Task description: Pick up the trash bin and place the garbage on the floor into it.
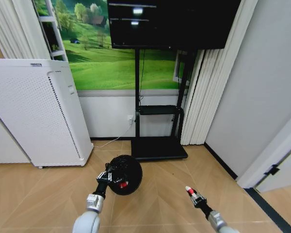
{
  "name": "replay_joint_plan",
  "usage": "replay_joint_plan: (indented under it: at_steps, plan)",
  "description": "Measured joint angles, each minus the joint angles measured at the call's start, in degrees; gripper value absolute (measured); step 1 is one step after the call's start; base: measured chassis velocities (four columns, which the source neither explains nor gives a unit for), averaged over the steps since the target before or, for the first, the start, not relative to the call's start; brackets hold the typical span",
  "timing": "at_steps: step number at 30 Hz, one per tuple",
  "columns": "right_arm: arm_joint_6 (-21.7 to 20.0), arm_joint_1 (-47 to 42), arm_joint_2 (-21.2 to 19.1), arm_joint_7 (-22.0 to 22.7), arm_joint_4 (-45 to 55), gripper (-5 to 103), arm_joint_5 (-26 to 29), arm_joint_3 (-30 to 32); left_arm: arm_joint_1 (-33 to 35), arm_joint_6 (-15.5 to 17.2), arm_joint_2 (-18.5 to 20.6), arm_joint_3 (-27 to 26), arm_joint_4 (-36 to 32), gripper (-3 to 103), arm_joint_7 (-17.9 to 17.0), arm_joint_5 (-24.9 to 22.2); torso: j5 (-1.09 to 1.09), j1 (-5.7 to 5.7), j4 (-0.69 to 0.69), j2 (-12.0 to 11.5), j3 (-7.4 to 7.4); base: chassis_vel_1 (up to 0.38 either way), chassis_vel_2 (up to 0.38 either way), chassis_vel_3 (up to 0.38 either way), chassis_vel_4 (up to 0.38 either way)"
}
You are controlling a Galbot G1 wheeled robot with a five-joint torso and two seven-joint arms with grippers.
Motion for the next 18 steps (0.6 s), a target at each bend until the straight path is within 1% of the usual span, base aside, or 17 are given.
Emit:
replay_joint_plan:
  at_steps: [1, 2, 5, 9, 12, 16, 18]
  plan:
    - [0.1, -1.13, -0.09, -0.32, 4.07, 28, 1.48, 0.37, -0.25, 0.3, -0.04, 0.43, -0.11, 7, 0.0, -0.05, 0.0, 0.0, 0.0, 0.0, 0.0, 0.0, 0.0, 0.0, 0.0]
    - [0.1, -1.13, -0.09, -0.32, 4.07, 28, 1.48, 0.37, -0.25, 0.3, -0.04, 0.43, -0.11, 7, 0.0, -0.05, 0.0, 0.0, 0.0, 0.0, 0.0, 0.0, 0.0, 0.0, 0.0]
    - [0.9, -2.69, -0.42, -1.76, 12.56, 28, 4.73, 0.79, -1.2, 0.45, -0.07, 1.36, 0.1, 7, 0.0, 0.26, 0.0, 0.0, 0.0, 0.0, 0.0, 0.0, 0.0, 0.0, 0.0]
    - [1.16, -2.81, -0.48, -2.38, 16.09, 28, 4.8, 0.82, -1.81, 0.46, -0.17, 1.83, 0.82, 7, 0.0, 0.69, 0.0, 0.0, 0.0, 0.0, 0.0, 0.0, 0.0, 0.0, 0.0]
    - [1.44, -2.3, -0.36, -4.18, 21.6, 28, 4.5, -0.72, -3.63, 0.42, -0.66, 3.15, 2.71, 7, 0.0, 1.6, 0.0, 0.0, 0.01, 0.0, 0.0, 0.0, 0.0, 0.0, 0.0]
    - [1.64, -1.72, -0.04, -5.02, 23.25, 28, 4.15, -2.25, -4.89, 0.41, -1.15, 3.82, 3.79, 7, -0.08, 1.91, 0.01, 0.0, 0.0, 0.0, 0.0, 0.0, 0.0, 0.0, 0.0]
    - [1.91, -0.73, 0.5, -5.9, 24.16, 28, 3.02, -4.35, -6.34, 0.41, -1.74, 4.56, 5.12, 7, -0.16, 2.24, 0.0, 0.0, 0.0, 0.0, 0.0, 0.0, 0.0, 0.0, 0.0]
